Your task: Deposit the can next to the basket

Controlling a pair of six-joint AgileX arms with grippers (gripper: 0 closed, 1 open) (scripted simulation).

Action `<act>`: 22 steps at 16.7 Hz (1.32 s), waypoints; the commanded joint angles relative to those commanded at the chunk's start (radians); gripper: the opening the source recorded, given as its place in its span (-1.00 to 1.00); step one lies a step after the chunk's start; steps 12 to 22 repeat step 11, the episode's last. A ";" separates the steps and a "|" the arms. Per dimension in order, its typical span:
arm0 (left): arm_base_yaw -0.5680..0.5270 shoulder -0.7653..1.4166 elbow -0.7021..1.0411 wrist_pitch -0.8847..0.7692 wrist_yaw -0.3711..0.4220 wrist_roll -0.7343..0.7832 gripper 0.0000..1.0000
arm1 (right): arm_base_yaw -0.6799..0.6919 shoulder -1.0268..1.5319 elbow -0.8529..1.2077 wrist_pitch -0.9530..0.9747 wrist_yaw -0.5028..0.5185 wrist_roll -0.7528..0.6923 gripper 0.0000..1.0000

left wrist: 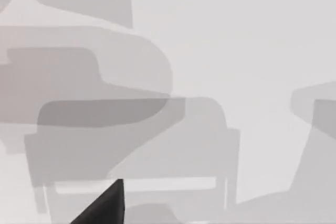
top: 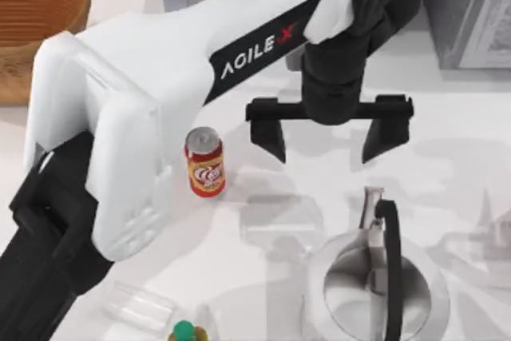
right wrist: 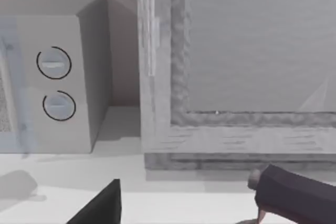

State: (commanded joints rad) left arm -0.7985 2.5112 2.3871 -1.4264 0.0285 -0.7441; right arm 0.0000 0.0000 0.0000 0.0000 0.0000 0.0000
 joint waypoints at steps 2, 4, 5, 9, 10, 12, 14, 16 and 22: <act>0.001 0.022 0.045 -0.043 0.017 0.001 1.00 | 0.000 0.000 0.000 0.000 0.000 0.000 1.00; 0.009 0.043 0.096 -0.092 0.029 -0.001 1.00 | 0.000 0.000 0.000 0.000 0.000 0.000 1.00; 0.013 0.050 0.122 -0.112 0.028 -0.002 1.00 | 0.000 0.000 0.000 0.000 0.000 0.000 1.00; 0.011 0.052 0.190 -0.160 -0.011 -0.008 1.00 | 0.000 0.000 0.000 0.000 0.000 0.000 1.00; 0.011 0.049 0.195 -0.167 -0.018 -0.009 1.00 | 0.000 0.000 0.000 0.000 0.000 0.000 1.00; 0.011 0.049 0.195 -0.168 -0.019 -0.009 1.00 | 0.000 0.000 0.000 0.000 0.000 0.000 1.00; 0.011 0.049 0.195 -0.168 -0.019 -0.009 1.00 | 0.000 0.000 0.000 0.000 0.000 0.000 1.00; 0.011 0.049 0.195 -0.168 -0.019 -0.009 1.00 | 0.000 0.000 0.000 0.000 0.000 0.000 1.00; 0.011 0.049 0.195 -0.168 -0.019 -0.009 1.00 | 0.000 0.000 0.000 0.000 0.000 0.000 1.00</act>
